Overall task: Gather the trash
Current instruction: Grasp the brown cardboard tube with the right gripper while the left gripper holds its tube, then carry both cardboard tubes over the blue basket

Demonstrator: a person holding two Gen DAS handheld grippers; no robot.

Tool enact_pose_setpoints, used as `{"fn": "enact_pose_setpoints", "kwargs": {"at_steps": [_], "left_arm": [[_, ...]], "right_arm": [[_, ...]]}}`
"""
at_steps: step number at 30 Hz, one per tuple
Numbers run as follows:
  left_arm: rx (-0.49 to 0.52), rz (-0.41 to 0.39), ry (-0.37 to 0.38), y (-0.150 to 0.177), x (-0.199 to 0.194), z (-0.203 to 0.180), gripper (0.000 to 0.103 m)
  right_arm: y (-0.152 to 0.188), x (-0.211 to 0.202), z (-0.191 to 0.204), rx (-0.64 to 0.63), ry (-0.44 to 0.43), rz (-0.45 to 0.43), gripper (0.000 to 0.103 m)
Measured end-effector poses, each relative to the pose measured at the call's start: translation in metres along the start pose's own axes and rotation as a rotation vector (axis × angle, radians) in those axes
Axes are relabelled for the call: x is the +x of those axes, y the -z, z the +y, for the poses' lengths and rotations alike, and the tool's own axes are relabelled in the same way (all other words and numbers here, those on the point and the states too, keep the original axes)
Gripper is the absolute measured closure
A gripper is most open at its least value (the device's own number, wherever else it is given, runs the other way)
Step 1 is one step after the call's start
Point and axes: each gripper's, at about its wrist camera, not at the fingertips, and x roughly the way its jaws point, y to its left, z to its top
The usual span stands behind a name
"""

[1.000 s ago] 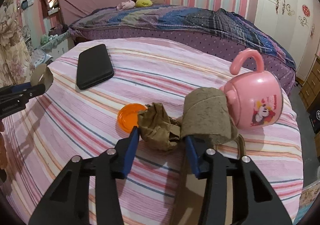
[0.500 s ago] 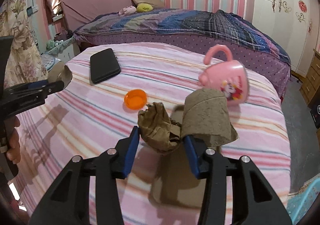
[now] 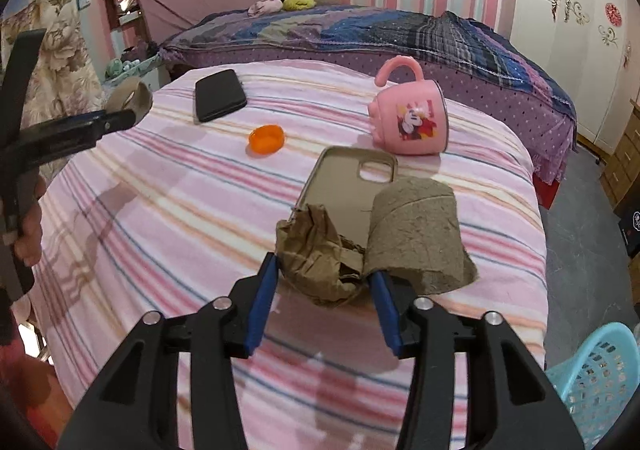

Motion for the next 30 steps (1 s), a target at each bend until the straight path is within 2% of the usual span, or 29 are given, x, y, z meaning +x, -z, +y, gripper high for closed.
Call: {"fn": "enact_pose_setpoints", "kwargs": {"at_steps": [3,11,13,20,22,25,30], "left_arm": [[-0.016,-0.001,0.002,0.004,-0.004,0.001,0.050],[-0.037,0.005,0.000,0.021,-0.018,0.004,0.050],[-0.040,0.004,0.004,0.025,-0.022,0.003,0.050],[-0.011,-0.002,-0.005,0.030,-0.024,-0.002,0.050],[-0.018,0.006,-0.002,0.029,-0.020,-0.001,0.050],[-0.032,0.019,0.005,0.028,-0.015,0.002,0.050],[-0.025,0.027,0.004,0.027,-0.009,-0.002,0.050]], "right_arm": [[0.011,-0.004,-0.003,0.018,0.006,0.002,0.036],[0.033,-0.019,-0.022,0.085,0.052,0.015,0.035],[0.038,-0.025,-0.029,0.105,0.091,0.003,0.035],[0.043,-0.024,-0.049,0.124,0.148,0.008,0.035],[0.043,-0.025,-0.054,0.139,0.130,-0.005,0.035],[0.042,-0.022,-0.056,0.139,0.105,-0.018,0.030],[0.037,-0.009,-0.062,0.131,0.092,0.000,0.029]]}}
